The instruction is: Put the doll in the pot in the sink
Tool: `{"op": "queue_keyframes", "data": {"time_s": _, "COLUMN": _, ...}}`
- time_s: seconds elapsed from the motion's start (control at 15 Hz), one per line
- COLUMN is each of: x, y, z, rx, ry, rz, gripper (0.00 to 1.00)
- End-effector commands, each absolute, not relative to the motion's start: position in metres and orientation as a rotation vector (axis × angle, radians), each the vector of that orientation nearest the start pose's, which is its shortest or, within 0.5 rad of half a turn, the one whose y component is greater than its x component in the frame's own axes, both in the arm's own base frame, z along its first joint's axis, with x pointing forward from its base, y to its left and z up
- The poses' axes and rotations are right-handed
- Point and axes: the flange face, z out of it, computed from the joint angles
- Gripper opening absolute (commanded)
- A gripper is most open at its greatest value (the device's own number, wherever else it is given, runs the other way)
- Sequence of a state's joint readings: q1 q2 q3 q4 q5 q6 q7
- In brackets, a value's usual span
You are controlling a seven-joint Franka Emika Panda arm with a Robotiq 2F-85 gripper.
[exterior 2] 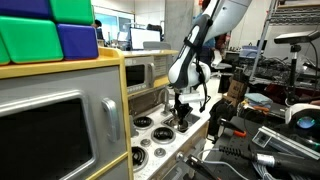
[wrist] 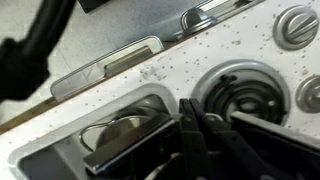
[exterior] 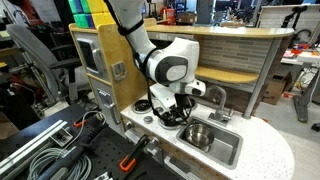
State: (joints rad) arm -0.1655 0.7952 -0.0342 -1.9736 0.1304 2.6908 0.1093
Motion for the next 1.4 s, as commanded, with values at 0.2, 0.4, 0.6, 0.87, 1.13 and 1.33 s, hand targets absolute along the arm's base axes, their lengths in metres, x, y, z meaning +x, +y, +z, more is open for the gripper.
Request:
{"op": "queue_keyframes", "data": {"time_s": 0.2, "x": 0.587, "y": -0.224, "z": 0.03, "rx": -2.9, "ry": 1.057, "rz": 0.098, "gripper": 0.01}}
{"op": "queue_keyframes", "data": {"time_s": 0.4, "x": 0.601, "y": -0.234, "z": 0.03, "rx": -2.849, "ry": 1.118, "rz": 0.056, "gripper": 0.3}}
{"op": "queue_keyframes", "data": {"time_s": 0.6, "x": 0.617, "y": -0.232, "z": 0.039, "rx": -2.81, "ry": 1.118, "rz": 0.017, "gripper": 0.5}}
{"op": "queue_keyframes", "data": {"time_s": 0.87, "x": 0.616, "y": -0.217, "z": 0.068, "rx": -2.754, "ry": 1.054, "rz": -0.005, "gripper": 0.8}}
{"op": "queue_keyframes", "data": {"time_s": 1.13, "x": 0.571, "y": -0.196, "z": 0.113, "rx": -2.774, "ry": 0.81, "rz": 0.087, "gripper": 1.0}}
{"op": "queue_keyframes", "data": {"time_s": 1.33, "x": 0.535, "y": -0.186, "z": 0.148, "rx": -2.752, "ry": 0.597, "rz": 0.166, "gripper": 1.0}}
